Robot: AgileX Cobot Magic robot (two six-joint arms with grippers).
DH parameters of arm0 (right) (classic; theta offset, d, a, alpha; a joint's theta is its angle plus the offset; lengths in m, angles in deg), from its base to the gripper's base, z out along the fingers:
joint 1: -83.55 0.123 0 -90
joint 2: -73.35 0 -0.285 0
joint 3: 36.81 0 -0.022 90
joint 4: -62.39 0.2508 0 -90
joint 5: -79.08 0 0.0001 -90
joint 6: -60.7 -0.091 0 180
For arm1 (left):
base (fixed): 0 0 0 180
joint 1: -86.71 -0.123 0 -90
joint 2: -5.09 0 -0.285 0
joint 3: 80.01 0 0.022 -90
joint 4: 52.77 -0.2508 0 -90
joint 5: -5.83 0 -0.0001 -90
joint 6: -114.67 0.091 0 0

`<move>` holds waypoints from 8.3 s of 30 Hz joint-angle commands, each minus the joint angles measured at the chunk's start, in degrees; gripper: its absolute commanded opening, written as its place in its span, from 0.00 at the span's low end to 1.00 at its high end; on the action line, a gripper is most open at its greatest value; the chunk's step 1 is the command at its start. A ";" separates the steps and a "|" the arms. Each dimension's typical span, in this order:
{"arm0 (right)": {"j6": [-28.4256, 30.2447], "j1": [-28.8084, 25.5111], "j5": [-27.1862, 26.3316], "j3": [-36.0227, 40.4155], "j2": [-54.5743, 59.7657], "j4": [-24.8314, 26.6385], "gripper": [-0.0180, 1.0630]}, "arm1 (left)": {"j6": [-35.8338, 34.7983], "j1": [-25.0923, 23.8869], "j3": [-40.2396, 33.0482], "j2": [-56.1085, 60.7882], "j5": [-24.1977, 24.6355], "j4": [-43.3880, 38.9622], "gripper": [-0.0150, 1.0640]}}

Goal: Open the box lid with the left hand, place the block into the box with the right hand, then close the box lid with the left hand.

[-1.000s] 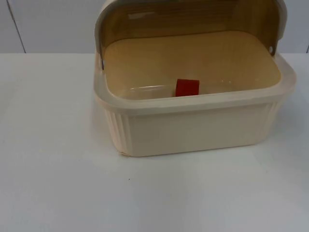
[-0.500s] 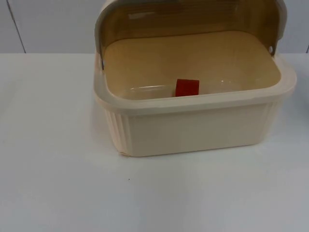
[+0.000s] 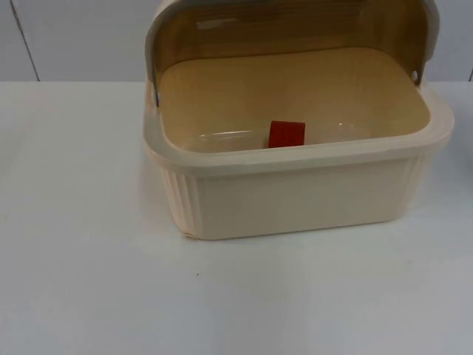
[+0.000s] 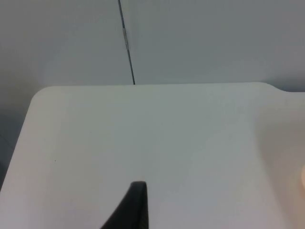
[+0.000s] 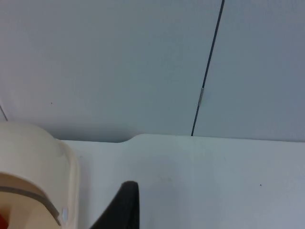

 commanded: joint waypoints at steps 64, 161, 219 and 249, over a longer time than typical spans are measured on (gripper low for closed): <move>0.05 -0.32 0.21 -0.24 -0.51 1.80 0.98 | 34.15 34.93 38.14 -29.43 17.06 -11.09 0.98; 0.05 -0.32 -0.22 -0.24 -0.51 3.10 0.98 | 69.92 29.54 47.04 -48.31 14.99 31.65 0.01; 0.05 -0.32 0.36 -0.24 -0.61 3.76 0.98 | 66.58 38.90 14.30 -36.41 -6.89 33.27 0.01; 0.75 0.37 0.10 -0.24 -1.15 6.00 0.98 | 39.94 6.10 9.24 -1.85 -14.05 38.01 0.01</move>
